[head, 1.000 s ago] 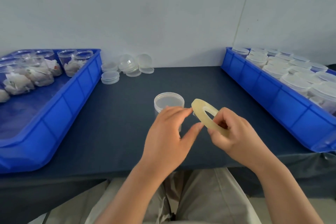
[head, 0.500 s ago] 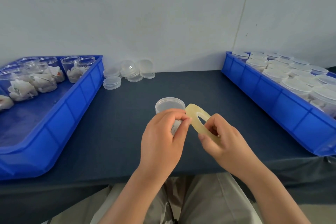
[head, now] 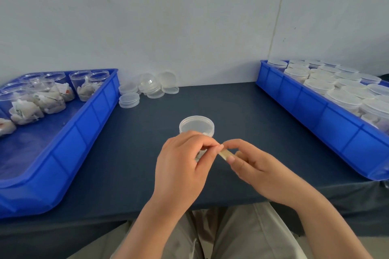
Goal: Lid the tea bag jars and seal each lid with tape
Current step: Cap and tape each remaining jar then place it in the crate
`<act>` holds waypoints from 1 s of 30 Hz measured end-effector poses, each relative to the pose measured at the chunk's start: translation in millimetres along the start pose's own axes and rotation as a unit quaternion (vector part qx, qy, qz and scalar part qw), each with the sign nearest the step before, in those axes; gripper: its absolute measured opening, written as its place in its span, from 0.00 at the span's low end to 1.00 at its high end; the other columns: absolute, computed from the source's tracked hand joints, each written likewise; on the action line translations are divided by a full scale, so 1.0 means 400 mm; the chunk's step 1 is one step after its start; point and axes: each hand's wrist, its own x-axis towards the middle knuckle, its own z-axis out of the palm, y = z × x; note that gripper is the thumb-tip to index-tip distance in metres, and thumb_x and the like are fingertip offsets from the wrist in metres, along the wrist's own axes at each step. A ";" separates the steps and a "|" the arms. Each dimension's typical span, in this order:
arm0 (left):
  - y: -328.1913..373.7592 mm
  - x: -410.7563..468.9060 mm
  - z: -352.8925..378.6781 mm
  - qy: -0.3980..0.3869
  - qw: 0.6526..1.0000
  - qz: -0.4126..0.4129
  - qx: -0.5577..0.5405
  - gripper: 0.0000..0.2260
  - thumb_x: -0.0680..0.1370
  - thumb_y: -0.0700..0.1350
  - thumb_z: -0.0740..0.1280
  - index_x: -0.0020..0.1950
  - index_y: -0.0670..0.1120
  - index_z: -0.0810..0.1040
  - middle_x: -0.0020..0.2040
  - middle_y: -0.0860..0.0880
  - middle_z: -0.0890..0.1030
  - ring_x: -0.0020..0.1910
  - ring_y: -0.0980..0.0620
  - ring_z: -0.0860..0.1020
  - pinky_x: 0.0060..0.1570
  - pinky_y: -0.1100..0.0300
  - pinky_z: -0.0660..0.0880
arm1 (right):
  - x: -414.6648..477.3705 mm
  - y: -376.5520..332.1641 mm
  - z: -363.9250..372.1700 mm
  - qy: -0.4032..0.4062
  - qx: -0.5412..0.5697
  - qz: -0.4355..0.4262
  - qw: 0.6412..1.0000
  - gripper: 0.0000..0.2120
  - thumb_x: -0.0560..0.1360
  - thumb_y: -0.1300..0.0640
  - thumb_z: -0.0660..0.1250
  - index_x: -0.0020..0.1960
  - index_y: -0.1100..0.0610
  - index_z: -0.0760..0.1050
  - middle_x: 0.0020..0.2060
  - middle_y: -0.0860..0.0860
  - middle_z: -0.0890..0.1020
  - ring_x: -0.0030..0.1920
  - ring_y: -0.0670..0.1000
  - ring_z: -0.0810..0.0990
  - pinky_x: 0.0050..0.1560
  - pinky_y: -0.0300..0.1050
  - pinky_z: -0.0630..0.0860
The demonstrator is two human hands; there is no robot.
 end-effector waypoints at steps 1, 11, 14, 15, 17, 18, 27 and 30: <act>-0.003 -0.003 0.002 -0.001 1.000 -0.008 -0.004 0.09 0.82 0.57 0.67 0.47 0.56 0.83 0.46 0.62 0.83 0.46 0.58 0.81 0.44 0.59 0.77 | 0.001 0.008 -0.010 0.012 -0.049 0.005 0.999 0.21 0.79 0.25 0.54 0.68 0.29 0.70 0.40 0.51 0.77 0.34 0.43 0.73 0.38 0.35 0.73; -0.102 -0.017 0.055 0.075 0.986 -0.146 -0.026 0.27 0.79 0.61 0.72 0.76 0.56 0.74 0.74 0.59 0.73 0.75 0.55 0.72 0.68 0.62 0.71 | -0.001 0.033 -0.023 0.124 -0.173 -0.018 0.977 0.11 0.86 0.38 0.56 0.57 0.38 0.77 0.51 0.36 0.80 0.53 0.43 0.79 0.48 0.36 0.74; -0.123 0.008 0.077 -0.033 0.941 -0.300 -0.152 0.50 0.67 0.66 0.81 0.83 0.59 0.57 0.77 0.65 0.66 0.76 0.67 0.65 0.63 0.77 0.64 | 0.004 0.025 -0.006 0.123 -0.160 -0.017 0.979 0.13 0.86 0.38 0.55 0.55 0.40 0.75 0.47 0.39 0.79 0.49 0.45 0.80 0.44 0.39 0.75; -0.130 0.014 0.087 -0.053 0.931 -0.312 -0.183 0.50 0.66 0.62 0.83 0.82 0.59 0.59 0.74 0.66 0.69 0.72 0.70 0.68 0.58 0.80 0.66 | 0.006 0.023 0.000 0.117 -0.152 -0.014 0.981 0.14 0.85 0.37 0.54 0.55 0.40 0.75 0.47 0.40 0.79 0.48 0.45 0.80 0.44 0.39 0.75; -0.144 0.020 0.098 -0.053 0.931 -0.304 -0.197 0.42 0.66 0.57 0.86 0.73 0.60 0.67 0.65 0.65 0.77 0.62 0.71 0.76 0.52 0.78 0.73 | 0.009 0.021 0.013 0.106 -0.140 -0.011 0.984 0.14 0.85 0.37 0.54 0.56 0.40 0.75 0.47 0.39 0.80 0.48 0.44 0.80 0.44 0.37 0.74; -0.150 0.018 0.099 -0.048 0.933 -0.296 -0.199 0.38 0.65 0.58 0.86 0.69 0.60 0.69 0.62 0.64 0.79 0.60 0.70 0.77 0.51 0.76 0.74 | 0.010 0.020 0.020 0.109 -0.136 -0.013 0.985 0.13 0.86 0.38 0.55 0.56 0.41 0.76 0.47 0.39 0.80 0.48 0.44 0.80 0.44 0.34 0.73; -0.120 -0.017 0.052 -0.088 0.922 -0.258 -0.276 0.30 0.76 0.65 0.70 0.78 0.68 0.67 0.65 0.67 0.80 0.64 0.63 0.81 0.59 0.69 0.77 | 0.018 0.004 0.045 0.125 -0.072 0.020 0.989 0.09 0.86 0.42 0.60 0.53 0.42 0.78 0.43 0.42 0.81 0.43 0.45 0.79 0.42 0.33 0.72; -0.105 -0.020 0.048 -0.105 0.932 -0.235 -0.255 0.22 0.79 0.65 0.66 0.73 0.70 0.68 0.66 0.61 0.81 0.64 0.58 0.82 0.61 0.58 0.80 | 0.023 -0.002 0.047 0.120 -0.060 0.037 0.990 0.10 0.85 0.40 0.60 0.52 0.40 0.78 0.42 0.42 0.81 0.41 0.44 0.78 0.41 0.32 0.73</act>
